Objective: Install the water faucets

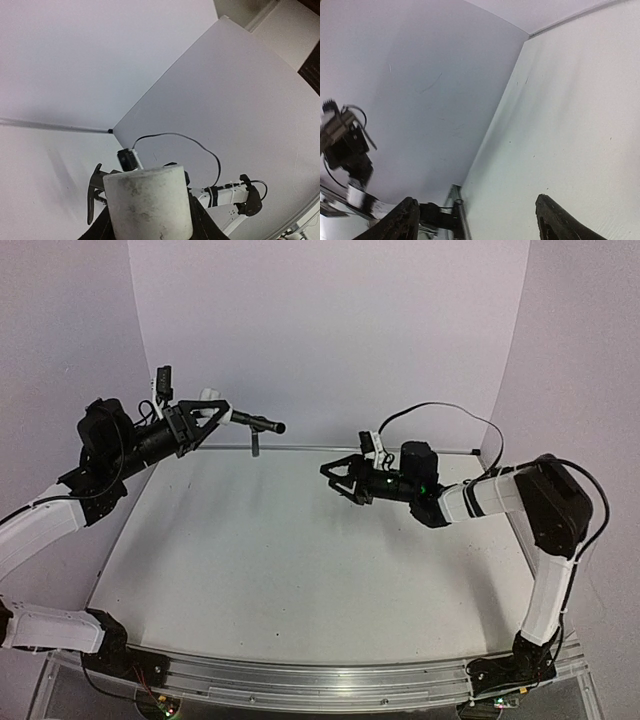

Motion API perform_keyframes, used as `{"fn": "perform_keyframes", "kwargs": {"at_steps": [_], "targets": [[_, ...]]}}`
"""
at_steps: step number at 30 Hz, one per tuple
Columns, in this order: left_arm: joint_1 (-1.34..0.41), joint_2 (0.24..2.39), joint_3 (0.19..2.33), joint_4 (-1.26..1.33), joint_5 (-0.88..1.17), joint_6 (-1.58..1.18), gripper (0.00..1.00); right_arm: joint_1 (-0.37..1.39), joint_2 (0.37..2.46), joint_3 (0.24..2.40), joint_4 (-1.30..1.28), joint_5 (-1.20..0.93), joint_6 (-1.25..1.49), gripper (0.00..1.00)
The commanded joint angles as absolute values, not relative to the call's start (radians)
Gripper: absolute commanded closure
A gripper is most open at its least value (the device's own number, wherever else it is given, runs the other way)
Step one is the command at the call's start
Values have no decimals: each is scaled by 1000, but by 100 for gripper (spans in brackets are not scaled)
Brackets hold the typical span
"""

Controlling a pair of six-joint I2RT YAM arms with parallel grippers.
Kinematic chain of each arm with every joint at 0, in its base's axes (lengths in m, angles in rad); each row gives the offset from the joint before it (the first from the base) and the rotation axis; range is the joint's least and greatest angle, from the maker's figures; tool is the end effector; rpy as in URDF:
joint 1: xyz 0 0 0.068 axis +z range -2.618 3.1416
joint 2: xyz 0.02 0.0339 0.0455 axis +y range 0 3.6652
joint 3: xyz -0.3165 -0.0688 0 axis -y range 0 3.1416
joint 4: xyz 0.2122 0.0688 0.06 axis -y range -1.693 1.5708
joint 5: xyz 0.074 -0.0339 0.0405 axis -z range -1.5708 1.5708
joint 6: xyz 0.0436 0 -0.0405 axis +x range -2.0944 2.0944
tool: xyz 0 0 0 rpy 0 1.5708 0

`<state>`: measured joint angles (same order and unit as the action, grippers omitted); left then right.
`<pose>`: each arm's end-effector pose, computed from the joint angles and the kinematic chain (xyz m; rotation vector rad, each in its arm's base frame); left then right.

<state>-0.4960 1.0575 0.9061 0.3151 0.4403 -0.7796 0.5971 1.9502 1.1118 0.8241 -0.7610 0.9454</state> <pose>0.1629 -0.1093 0.4350 0.1818 1.5590 -1.3380 0.3381 0.2662 0.2883 -0.3807 1.8643 1.7240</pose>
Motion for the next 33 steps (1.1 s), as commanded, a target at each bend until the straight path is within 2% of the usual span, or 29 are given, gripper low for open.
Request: {"fn": "perform_keyframes", "kwargs": {"at_steps": [1,6,11,16,26,31,33], "targets": [[-492,1080,1002,254,464,-925,100,689,1752,1200,475,-601,281,17],[-492,1146,1067,253,591,-1039,100,786,1678,1262,376,-505,48,17],[-492,1206,1104,253,681,-1118,100,830,1665,1307,373,-489,-30,21],[-494,1235,1106,253,708,-1160,100,841,1685,1353,388,-512,-16,29],[-511,1272,1124,258,742,-1158,100,848,1739,1413,403,-546,86,57],[-511,1300,1142,261,768,-1144,100,848,1763,1411,402,-549,125,61],[-511,1314,1152,262,783,-1141,100,848,1774,1409,405,-569,125,57]]}}
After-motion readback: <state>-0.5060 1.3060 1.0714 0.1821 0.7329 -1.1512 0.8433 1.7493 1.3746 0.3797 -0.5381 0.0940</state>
